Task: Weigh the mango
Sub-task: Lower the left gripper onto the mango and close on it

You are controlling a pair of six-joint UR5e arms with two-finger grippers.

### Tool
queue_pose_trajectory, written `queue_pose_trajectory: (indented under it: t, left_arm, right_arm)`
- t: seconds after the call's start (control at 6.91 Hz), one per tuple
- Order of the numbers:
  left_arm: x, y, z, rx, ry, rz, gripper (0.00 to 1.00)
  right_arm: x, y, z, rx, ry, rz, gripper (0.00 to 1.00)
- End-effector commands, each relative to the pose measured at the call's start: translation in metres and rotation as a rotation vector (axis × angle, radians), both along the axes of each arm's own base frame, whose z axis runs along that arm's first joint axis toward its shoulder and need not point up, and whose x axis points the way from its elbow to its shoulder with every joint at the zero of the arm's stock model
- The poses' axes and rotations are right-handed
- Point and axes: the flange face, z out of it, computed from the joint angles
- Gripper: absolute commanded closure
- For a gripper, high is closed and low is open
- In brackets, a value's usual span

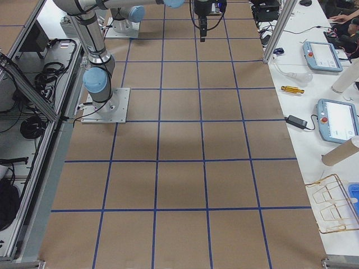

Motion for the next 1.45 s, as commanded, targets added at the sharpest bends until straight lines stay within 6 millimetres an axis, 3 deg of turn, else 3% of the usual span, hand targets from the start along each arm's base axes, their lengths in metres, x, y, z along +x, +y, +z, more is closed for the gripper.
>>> queue_pose_trajectory:
  t: [0.0, 0.58, 0.87, 1.01, 1.3]
  left_arm:
    - [0.035, 0.010, -0.039, -0.002, -0.015, -0.100, 0.00]
    - [0.049, 0.012, -0.099, 0.009, 0.038, -0.144, 0.00]
    - [0.050, 0.009, -0.123, -0.003, 0.052, -0.145, 0.00]
    - [0.050, 0.007, -0.125, -0.017, 0.062, -0.145, 0.00]
    - [0.054, 0.011, -0.125, -0.021, 0.063, -0.164, 0.71]
  right_arm:
    - [0.000, 0.001, 0.001, -0.001, 0.000, 0.000, 0.00]
    - [-0.001, 0.000, 0.000, 0.000, 0.000, -0.002, 0.00]
    - [0.000, 0.001, 0.001, -0.001, -0.001, 0.000, 0.00]
    - [0.000, 0.001, 0.001, -0.001, 0.000, 0.000, 0.00]
    - [0.000, 0.001, 0.001, -0.001, 0.000, 0.000, 0.00]
